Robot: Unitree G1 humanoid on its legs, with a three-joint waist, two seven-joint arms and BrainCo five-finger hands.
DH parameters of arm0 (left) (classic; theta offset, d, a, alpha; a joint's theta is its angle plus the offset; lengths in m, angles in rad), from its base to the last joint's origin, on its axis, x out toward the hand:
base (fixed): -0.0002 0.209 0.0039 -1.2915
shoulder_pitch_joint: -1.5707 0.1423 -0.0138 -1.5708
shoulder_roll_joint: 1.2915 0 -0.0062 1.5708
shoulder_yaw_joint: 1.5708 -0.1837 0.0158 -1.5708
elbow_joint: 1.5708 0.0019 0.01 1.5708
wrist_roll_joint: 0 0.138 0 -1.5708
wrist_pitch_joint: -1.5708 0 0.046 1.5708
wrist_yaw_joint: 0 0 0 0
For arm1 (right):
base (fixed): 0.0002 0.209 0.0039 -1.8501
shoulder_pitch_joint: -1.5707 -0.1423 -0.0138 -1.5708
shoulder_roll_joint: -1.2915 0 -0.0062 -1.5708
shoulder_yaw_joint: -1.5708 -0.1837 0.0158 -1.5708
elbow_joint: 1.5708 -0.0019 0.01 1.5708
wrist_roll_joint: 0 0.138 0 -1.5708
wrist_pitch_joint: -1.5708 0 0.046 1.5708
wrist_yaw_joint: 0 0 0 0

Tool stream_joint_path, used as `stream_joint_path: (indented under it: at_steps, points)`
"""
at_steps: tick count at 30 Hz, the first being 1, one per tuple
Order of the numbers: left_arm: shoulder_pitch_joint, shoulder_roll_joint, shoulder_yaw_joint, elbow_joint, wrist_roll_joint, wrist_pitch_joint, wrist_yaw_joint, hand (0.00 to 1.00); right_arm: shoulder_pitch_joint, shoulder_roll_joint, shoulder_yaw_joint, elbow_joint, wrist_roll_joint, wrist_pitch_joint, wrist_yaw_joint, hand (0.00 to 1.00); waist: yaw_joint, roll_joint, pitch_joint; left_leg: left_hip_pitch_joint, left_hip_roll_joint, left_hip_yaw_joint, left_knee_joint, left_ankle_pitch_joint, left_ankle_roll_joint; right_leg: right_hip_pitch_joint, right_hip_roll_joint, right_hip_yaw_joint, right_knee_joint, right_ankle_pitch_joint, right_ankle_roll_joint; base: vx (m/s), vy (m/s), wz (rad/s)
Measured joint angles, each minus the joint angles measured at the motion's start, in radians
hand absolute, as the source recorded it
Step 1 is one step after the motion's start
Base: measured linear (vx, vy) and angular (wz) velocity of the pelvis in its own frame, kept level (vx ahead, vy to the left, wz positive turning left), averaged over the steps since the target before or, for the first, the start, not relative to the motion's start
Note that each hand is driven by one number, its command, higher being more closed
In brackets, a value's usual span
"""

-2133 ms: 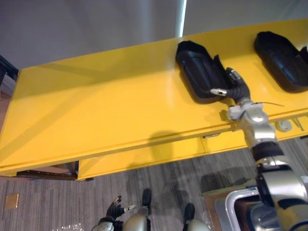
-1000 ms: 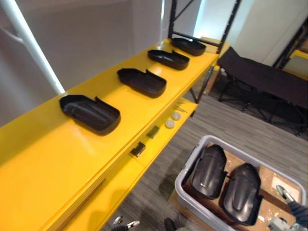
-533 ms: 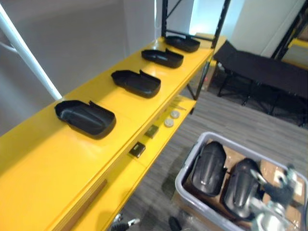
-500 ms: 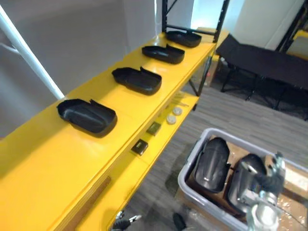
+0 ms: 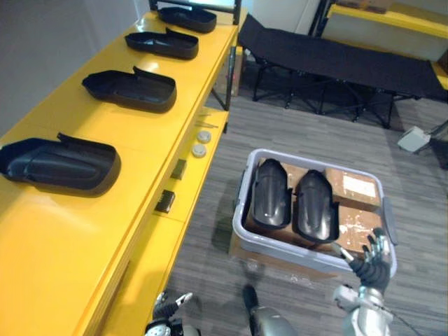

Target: Walk over and take plastic housings, then place them on the shelf

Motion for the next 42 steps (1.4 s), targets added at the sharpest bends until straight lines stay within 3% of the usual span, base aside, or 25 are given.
stream_joint_path:
  at_steps: [1, 3, 5, 6, 7, 8, 9, 10, 11, 12, 14, 16, 19, 20, 21, 24, 27, 31, 37, 42]
  points:
    - [0.015, 0.003, 0.001, -0.011, -0.020, -0.002, 0.011, 0.00, -0.007, -0.002, 0.028, 0.006, -0.001, 0.000, -0.004, 0.00, 0.003, -0.005, -0.021, -0.002, 0.002, -0.001, -0.005, 0.007, -0.009, 0.027, -0.056, 0.003, 0.109, -0.037, 0.006, -0.08, -0.116, 0.04]
    - [0.041, 0.017, 0.001, -0.004, -0.045, -0.003, 0.012, 0.00, -0.047, -0.011, 0.069, 0.057, -0.006, 0.000, -0.003, 0.00, 0.013, -0.012, -0.056, -0.005, 0.010, 0.007, -0.035, 0.034, -0.032, 0.053, -0.124, 0.002, 0.181, -0.048, 0.010, -0.04, -0.230, -0.19]
    - [0.068, 0.041, 0.001, 0.026, -0.048, -0.002, 0.012, 0.00, -0.111, -0.020, 0.074, 0.123, -0.013, 0.001, 0.006, 0.00, 0.024, -0.019, -0.093, -0.039, 0.027, 0.016, -0.057, 0.067, -0.065, 0.071, -0.196, -0.011, 0.137, -0.021, 0.011, -0.01, -0.318, -0.44]
    - [0.084, 0.063, 0.014, 0.034, -0.058, -0.003, 0.012, 0.00, -0.157, -0.021, 0.067, 0.146, -0.027, 0.001, 0.008, 0.00, 0.033, -0.039, -0.109, -0.066, 0.028, 0.016, -0.058, 0.082, -0.087, 0.103, -0.232, -0.026, 0.004, 0.098, 0.051, -0.03, -0.374, -0.40]
    - [0.073, 0.078, 0.029, 0.060, -0.057, -0.001, 0.014, 0.00, -0.194, -0.035, 0.049, 0.171, -0.038, 0.004, 0.008, 0.00, 0.040, -0.024, -0.105, -0.071, 0.056, 0.013, -0.087, 0.117, -0.109, 0.124, -0.206, -0.036, -0.047, 0.051, 0.133, -0.03, -0.403, -0.46]
    - [0.076, 0.076, 0.032, 0.070, -0.056, 0.000, 0.016, 0.00, -0.214, -0.047, 0.044, 0.186, -0.042, 0.006, 0.009, 0.00, 0.044, -0.006, -0.101, -0.060, 0.084, 0.012, -0.116, 0.142, -0.117, 0.097, -0.184, -0.038, -0.020, 0.050, 0.140, -0.05, -0.556, -0.83]
    - [0.076, 0.057, 0.038, 0.087, -0.054, 0.002, 0.020, 0.00, -0.255, -0.073, 0.045, 0.205, -0.045, 0.006, 0.012, 0.00, 0.052, 0.044, -0.075, -0.019, 0.135, 0.017, -0.165, 0.184, -0.146, 0.004, -0.165, -0.095, 0.040, -0.062, 0.202, -0.03, -0.568, -1.19]
    - [0.091, 0.069, 0.040, 0.127, -0.057, 0.005, 0.024, 0.00, -0.279, -0.079, 0.051, 0.217, -0.045, 0.006, 0.008, 0.00, 0.056, 0.023, -0.077, 0.000, 0.143, 0.047, -0.174, 0.221, -0.156, 0.027, -0.175, -0.228, -0.245, -0.019, 0.171, 0.01, -0.595, -1.09]
    - [0.090, 0.084, 0.050, 0.133, -0.058, 0.004, 0.020, 0.00, -0.280, -0.080, 0.056, 0.218, -0.045, 0.006, 0.006, 0.00, 0.046, 0.007, -0.069, -0.007, 0.141, 0.046, -0.153, 0.230, -0.156, 0.026, -0.174, -0.236, -0.306, 0.060, 0.163, 0.05, -0.449, -0.47]
    - [0.073, 0.059, 0.071, 0.152, -0.066, 0.006, 0.017, 0.00, -0.260, -0.128, 0.034, 0.237, -0.045, 0.010, 0.008, 0.00, 0.026, 0.058, -0.052, -0.047, 0.195, -0.009, -0.105, 0.270, -0.104, 0.034, -0.124, -0.266, -0.283, 0.075, 0.124, 0.08, -0.397, 0.01]
    - [0.086, 0.047, 0.079, 0.142, -0.093, -0.009, 0.013, 0.00, -0.205, -0.132, -0.021, 0.221, -0.042, 0.016, 0.006, 0.00, 0.024, 0.059, -0.049, -0.081, 0.172, -0.050, -0.096, 0.251, -0.090, 0.062, -0.122, -0.270, -0.324, 0.065, 0.105, 0.08, -0.304, 0.09]
    - [0.107, 0.045, 0.076, 0.139, -0.095, -0.015, 0.020, 0.00, -0.110, -0.130, -0.092, 0.215, -0.040, 0.017, 0.004, 0.00, 0.012, 0.061, -0.045, -0.094, 0.107, -0.068, -0.119, 0.238, -0.091, 0.141, -0.122, -0.303, -0.394, 0.074, 0.092, 0.09, -0.196, 0.24]
    - [0.142, 0.040, 0.054, 0.140, -0.087, -0.012, 0.027, 0.00, -0.079, -0.135, -0.161, 0.215, -0.038, 0.021, -0.016, 0.00, -0.001, 0.075, -0.037, -0.093, 0.046, -0.063, -0.186, 0.259, -0.073, 0.184, -0.123, -0.321, -0.429, 0.076, 0.096, 0.05, -0.003, 0.10]
    - [0.145, 0.040, 0.030, 0.139, -0.073, -0.008, 0.029, 0.00, -0.089, -0.147, -0.195, 0.218, -0.024, 0.022, -0.030, 0.00, -0.005, 0.086, -0.026, -0.092, 0.031, -0.057, -0.220, 0.268, -0.090, 0.185, -0.123, -0.323, -0.445, 0.073, 0.113, 0.01, 0.140, 0.06]
    - [0.145, 0.048, 0.025, 0.135, -0.057, -0.008, 0.030, 0.00, -0.108, -0.141, -0.217, 0.225, -0.019, 0.028, -0.042, 0.00, -0.006, 0.074, -0.014, -0.093, 0.008, -0.060, -0.242, 0.258, -0.110, 0.178, -0.142, -0.324, -0.458, 0.072, 0.123, -0.01, 0.204, 0.06]
    - [0.122, 0.080, -0.021, 0.107, -0.035, -0.012, 0.033, 0.00, -0.194, -0.136, -0.227, 0.240, 0.003, 0.029, -0.081, 0.00, -0.006, 0.031, 0.043, -0.129, -0.045, -0.048, -0.223, 0.245, -0.089, 0.183, -0.185, -0.327, -0.517, 0.128, 0.155, -0.01, 0.167, 0.05]
    - [0.082, 0.121, -0.083, 0.048, -0.032, -0.012, 0.054, 0.00, -0.345, -0.158, -0.240, 0.319, 0.038, 0.028, -0.126, 0.00, 0.001, 0.004, 0.102, -0.220, -0.061, -0.062, -0.154, 0.235, -0.071, 0.147, -0.196, -0.335, -0.550, 0.181, 0.167, -0.02, 0.135, 0.12]
    - [0.031, 0.135, -0.134, -0.047, -0.052, -0.035, 0.077, 0.00, -0.522, -0.227, -0.243, 0.455, 0.069, 0.029, -0.185, 0.00, 0.036, 0.002, 0.152, -0.285, -0.081, -0.080, -0.125, 0.229, -0.061, 0.122, -0.205, -0.359, -0.575, 0.212, 0.172, -0.04, 0.044, 0.14]
    - [-0.027, 0.152, -0.175, -0.103, -0.060, -0.072, 0.100, 0.00, -0.735, -0.305, -0.212, 0.613, 0.120, 0.033, -0.235, 0.00, 0.058, -0.023, 0.207, -0.319, -0.087, -0.100, -0.122, 0.228, -0.058, 0.093, -0.204, -0.361, -0.573, 0.243, 0.161, -0.03, 0.016, 0.05]
    - [-0.054, 0.166, -0.192, -0.102, -0.086, -0.079, 0.106, 0.00, -0.821, -0.323, -0.169, 0.632, 0.123, 0.045, -0.259, 0.00, 0.078, -0.035, 0.244, -0.345, -0.086, -0.104, -0.115, 0.227, -0.056, 0.060, -0.203, -0.359, -0.557, 0.245, 0.161, -0.07, 0.000, -0.02]
